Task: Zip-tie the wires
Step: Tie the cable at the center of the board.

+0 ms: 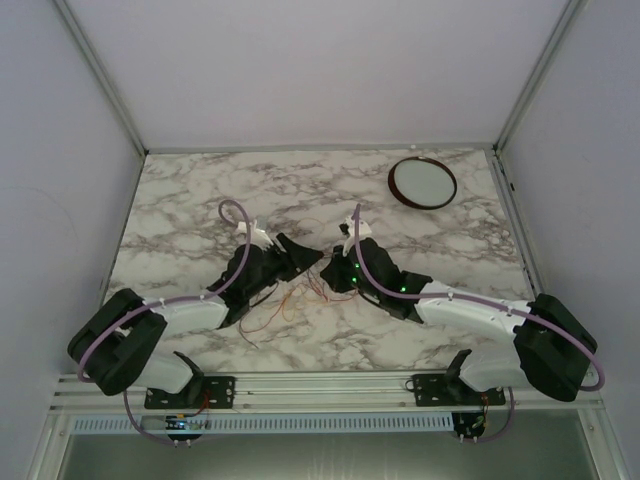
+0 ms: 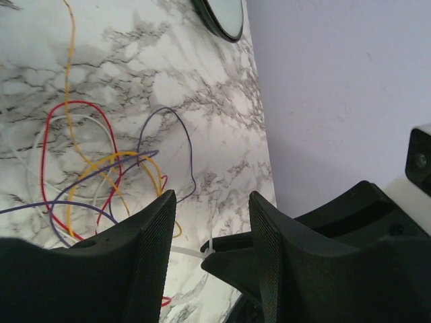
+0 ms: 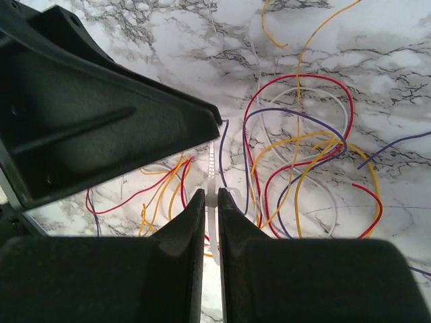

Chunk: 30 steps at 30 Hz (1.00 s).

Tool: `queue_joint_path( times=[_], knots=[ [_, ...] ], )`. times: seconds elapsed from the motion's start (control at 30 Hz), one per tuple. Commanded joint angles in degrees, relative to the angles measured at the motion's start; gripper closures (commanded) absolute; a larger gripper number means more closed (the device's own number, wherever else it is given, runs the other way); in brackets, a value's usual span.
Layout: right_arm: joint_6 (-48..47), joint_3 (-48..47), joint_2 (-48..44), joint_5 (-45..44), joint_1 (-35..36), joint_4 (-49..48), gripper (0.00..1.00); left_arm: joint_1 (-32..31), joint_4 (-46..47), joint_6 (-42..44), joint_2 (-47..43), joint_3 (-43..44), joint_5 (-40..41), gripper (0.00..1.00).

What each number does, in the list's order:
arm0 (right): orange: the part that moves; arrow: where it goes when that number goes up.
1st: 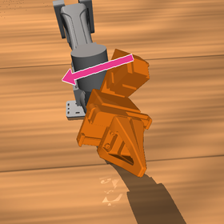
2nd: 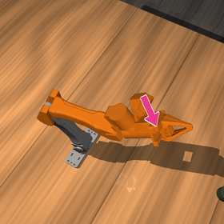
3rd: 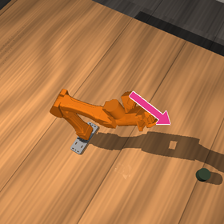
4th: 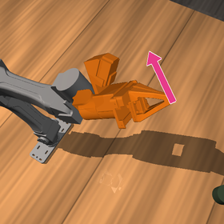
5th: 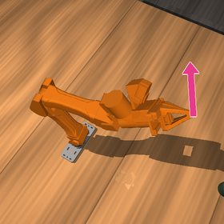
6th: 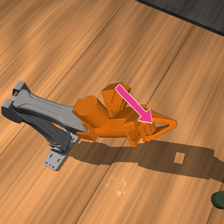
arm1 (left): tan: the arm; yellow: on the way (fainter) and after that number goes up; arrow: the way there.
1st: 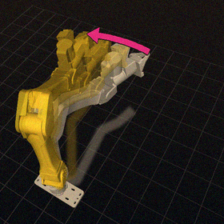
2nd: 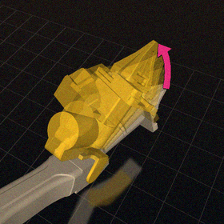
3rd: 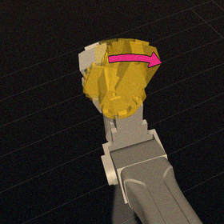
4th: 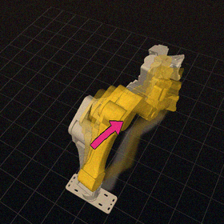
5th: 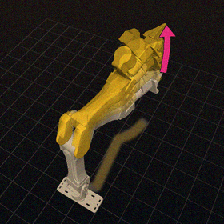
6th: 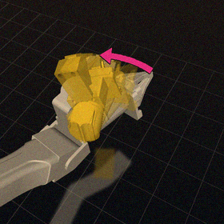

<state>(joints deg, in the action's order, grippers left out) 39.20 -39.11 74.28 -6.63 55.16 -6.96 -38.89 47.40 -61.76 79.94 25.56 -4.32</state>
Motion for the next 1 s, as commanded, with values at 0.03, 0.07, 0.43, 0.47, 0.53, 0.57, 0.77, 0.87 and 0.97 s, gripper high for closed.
queue_joint_path(
  times=[0.03, 0.07, 0.43, 0.47, 0.53, 0.57, 0.77, 0.87, 0.97],
  knots=[
    [-0.49, -3.34, 0.06, -1.18, -0.56, -2.09, 0.94, -1.95, 7.62, -2.50, 2.35, -1.05, -0.64, 0.53],
    [-0.64, -3.54, 0.26, -0.91, -0.52, -2.09, 0.93, -2.24, 8.57, -2.85, 2.73, -1.26, -0.51, 0.54],
    [-0.55, -3.55, 0.61, -0.85, -0.86, -2.31, 0.93, -3.82, 10.04, -4.42, 4.69, -1.64, 0.87, 0.84],
    [-0.56, -3.46, 0.58, -0.84, -0.84, -2.32, 0.93, -3.94, 10.16, -4.46, 4.80, -1.72, 0.90, 0.91],
    [-0.60, -3.22, 0.48, -0.69, -0.93, -2.27, 0.93, -3.87, 10.18, -4.55, 4.96, -1.55, 1.05, 1.00],
    [-0.60, -3.07, 0.42, -0.62, -0.93, -2.16, 0.93, -3.83, 10.01, -4.43, 4.96, -1.30, 1.11, 1.00],
    [0.08, -1.11, -0.54, -1.13, -0.19, -0.80, 0.93, 0.15, 3.55, -1.95, 3.58, 3.90, -0.16, 1.00],
    [0.15, -0.47, -0.97, -2.51, 0.95, 0.25, 0.93, 3.46, -4.20, 2.15, 2.23, 9.42, -1.81, 1.00],
    [-0.11, -0.31, -0.98, -3.62, 2.01, 1.29, 0.94, 5.61, -8.11, 5.18, 2.14, 13.38, -2.65, 1.00]
  ],
)
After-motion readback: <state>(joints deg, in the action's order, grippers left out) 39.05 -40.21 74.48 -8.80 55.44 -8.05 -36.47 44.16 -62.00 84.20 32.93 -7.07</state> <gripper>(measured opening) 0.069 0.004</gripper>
